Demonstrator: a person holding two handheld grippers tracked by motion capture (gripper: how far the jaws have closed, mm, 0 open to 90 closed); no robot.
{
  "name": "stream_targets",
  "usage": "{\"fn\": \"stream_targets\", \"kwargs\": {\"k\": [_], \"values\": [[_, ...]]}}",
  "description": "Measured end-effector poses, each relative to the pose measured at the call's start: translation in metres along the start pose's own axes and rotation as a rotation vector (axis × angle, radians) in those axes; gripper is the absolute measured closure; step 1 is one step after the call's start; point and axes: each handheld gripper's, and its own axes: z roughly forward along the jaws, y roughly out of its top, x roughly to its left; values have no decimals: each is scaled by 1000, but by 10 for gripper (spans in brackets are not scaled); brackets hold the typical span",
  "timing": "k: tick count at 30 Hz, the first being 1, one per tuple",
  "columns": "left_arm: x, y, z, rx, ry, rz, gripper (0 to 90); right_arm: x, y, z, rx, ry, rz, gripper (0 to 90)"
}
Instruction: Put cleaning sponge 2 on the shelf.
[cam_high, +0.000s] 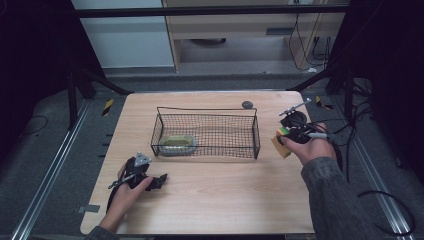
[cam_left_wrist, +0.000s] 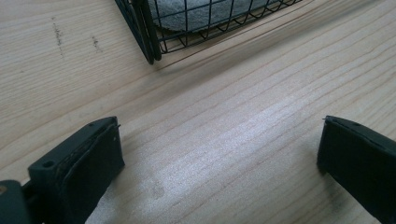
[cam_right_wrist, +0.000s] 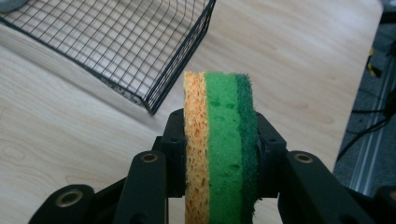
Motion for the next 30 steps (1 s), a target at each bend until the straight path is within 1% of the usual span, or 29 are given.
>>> {"fn": "stream_targets", "kwargs": {"k": [6, 11, 14, 16, 20, 24, 30], "values": [[0, 0, 0, 0, 0, 1, 0, -8, 16, -7, -24, -15, -34, 645], [0, 0, 0, 0, 0, -2, 0, -10, 26, -9, -31, -26, -63, 645], [0, 0, 0, 0, 0, -2, 0, -11, 31, -11, -40, -24, -83, 645], [0, 0, 0, 0, 0, -2, 0, -11, 35, -12, -37, -30, -82, 645], [0, 0, 0, 0, 0, -2, 0, -10, 44, -15, -69, -21, -102, 645], [0, 0, 0, 0, 1, -3, 0, -10, 52, -17, -88, -13, -120, 645], [0, 0, 0, 0, 2, -3, 0, -11, 59, -18, -121, -3, -119, 646]]}}
